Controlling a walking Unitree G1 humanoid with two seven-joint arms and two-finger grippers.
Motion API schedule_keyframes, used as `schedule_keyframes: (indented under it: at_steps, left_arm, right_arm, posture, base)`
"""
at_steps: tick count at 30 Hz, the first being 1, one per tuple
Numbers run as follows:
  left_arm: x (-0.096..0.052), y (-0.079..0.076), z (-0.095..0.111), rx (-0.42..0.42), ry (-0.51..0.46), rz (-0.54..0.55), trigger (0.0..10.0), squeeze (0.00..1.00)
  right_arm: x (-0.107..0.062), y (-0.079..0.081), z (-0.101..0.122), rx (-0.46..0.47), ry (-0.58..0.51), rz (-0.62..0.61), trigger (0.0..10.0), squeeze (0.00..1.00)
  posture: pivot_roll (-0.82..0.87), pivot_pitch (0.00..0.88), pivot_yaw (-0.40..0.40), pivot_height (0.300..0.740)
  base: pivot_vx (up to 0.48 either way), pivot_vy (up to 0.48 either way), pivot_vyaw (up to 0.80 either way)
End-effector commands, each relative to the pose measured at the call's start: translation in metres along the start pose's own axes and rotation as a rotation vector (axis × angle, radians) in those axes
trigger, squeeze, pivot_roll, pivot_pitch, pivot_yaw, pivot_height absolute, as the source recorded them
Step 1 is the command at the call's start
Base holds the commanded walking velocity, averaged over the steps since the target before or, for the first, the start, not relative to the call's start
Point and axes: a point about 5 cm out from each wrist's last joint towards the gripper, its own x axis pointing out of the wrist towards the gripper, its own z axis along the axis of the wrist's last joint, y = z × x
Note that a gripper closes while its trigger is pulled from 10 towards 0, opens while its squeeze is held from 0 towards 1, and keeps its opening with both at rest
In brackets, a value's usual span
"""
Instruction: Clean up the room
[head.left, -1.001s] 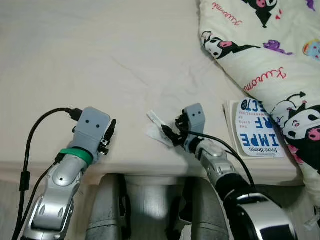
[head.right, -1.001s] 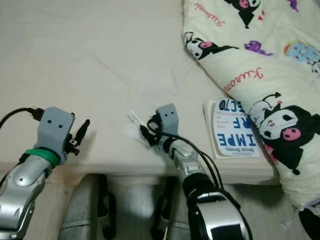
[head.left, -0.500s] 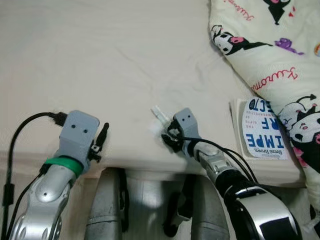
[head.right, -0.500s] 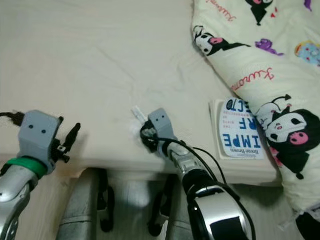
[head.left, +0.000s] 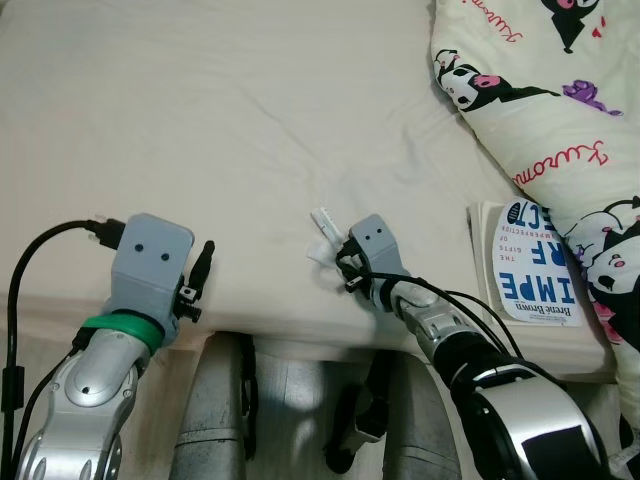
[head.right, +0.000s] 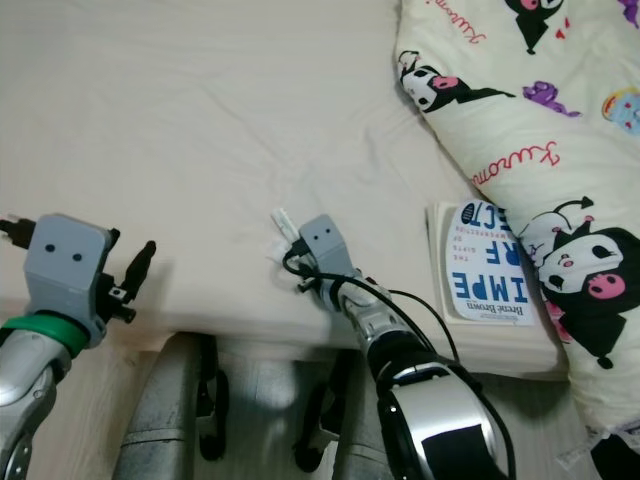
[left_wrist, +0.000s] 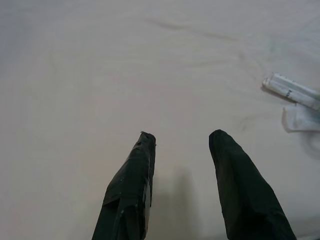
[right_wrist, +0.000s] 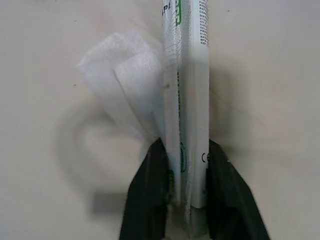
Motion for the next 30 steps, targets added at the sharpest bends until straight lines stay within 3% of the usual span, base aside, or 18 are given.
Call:
schedule_keyframes:
  at_steps: [1, 12, 18, 20, 23, 24, 25, 26, 27, 30]
  left_arm:
    - [0.0, -0.003, -0.01, -0.008, 0.041, -0.005, 10.0, 0.0]
    - [0.012, -0.013, -0.016, -0.031, 0.038, -0.01, 10.0, 0.0]
    - [0.022, -0.019, -0.021, -0.04, 0.036, -0.016, 10.0, 0.0]
    - [0.03, -0.025, -0.025, -0.046, 0.03, -0.029, 10.0, 0.0]
    - [0.033, -0.027, -0.025, -0.046, 0.025, -0.035, 10.0, 0.0]
    - [0.036, -0.03, -0.026, -0.043, 0.019, -0.046, 10.0, 0.0]
    - [0.038, -0.033, -0.027, -0.038, 0.012, -0.056, 10.0, 0.0]
    - [0.038, -0.033, -0.027, -0.038, 0.012, -0.056, 10.0, 0.0]
    - [0.04, -0.035, -0.028, -0.036, 0.009, -0.063, 10.0, 0.0]
    - [0.043, -0.036, -0.036, -0.019, 0.013, -0.065, 10.0, 0.0]
  right_arm:
    - [-0.003, -0.003, -0.013, 0.029, 0.052, -0.003, 0.0, 0.0]
    - [-0.004, -0.006, -0.011, 0.064, 0.019, 0.004, 0.0, 0.0]
    - [-0.005, -0.004, -0.011, 0.132, -0.03, 0.017, 0.0, 0.0]
    - [-0.006, -0.003, -0.007, 0.199, -0.116, 0.023, 0.0, 0.0]
    - [-0.007, -0.003, -0.004, 0.225, -0.162, 0.027, 0.0, 0.0]
    - [-0.008, -0.003, 0.0, 0.246, -0.223, 0.025, 0.0, 0.0]
    - [-0.01, -0.003, 0.003, 0.268, -0.275, 0.012, 5.0, 0.0]
    - [-0.01, -0.003, 0.003, 0.268, -0.275, 0.012, 5.0, 0.0]
    - [-0.012, -0.002, 0.004, 0.29, -0.319, -0.005, 10.0, 0.0]
    - [-0.02, 0.003, -0.003, 0.315, -0.404, -0.086, 10.0, 0.0]
  posture:
    - [0.37, 0.319, -0.007, 0.606]
    - [0.32, 0.218, -0.047, 0.606]
    - [0.27, 0.155, -0.064, 0.606]
    - [0.23, 0.111, -0.069, 0.606]
    - [0.23, 0.107, -0.07, 0.606]
    - [0.21, 0.09, -0.071, 0.606]
    - [0.2, 0.073, -0.066, 0.606]
    - [0.2, 0.073, -0.066, 0.606]
    - [0.19, 0.058, -0.064, 0.606]
    - [0.15, 0.013, -0.048, 0.606]
  base:
    - [0.0, 0.0, 0.0]
    - [0.0, 0.0, 0.0]
    - [0.0, 0.0, 0.0]
    - [0.0, 0.0, 0.0]
    - [0.0, 0.0, 0.0]
    - [0.0, 0.0, 0.0]
    - [0.0, 0.0, 0.0]
    - [0.0, 0.0, 0.0]
    - [0.0, 0.0, 0.0]
    - [0.0, 0.0, 0.0]
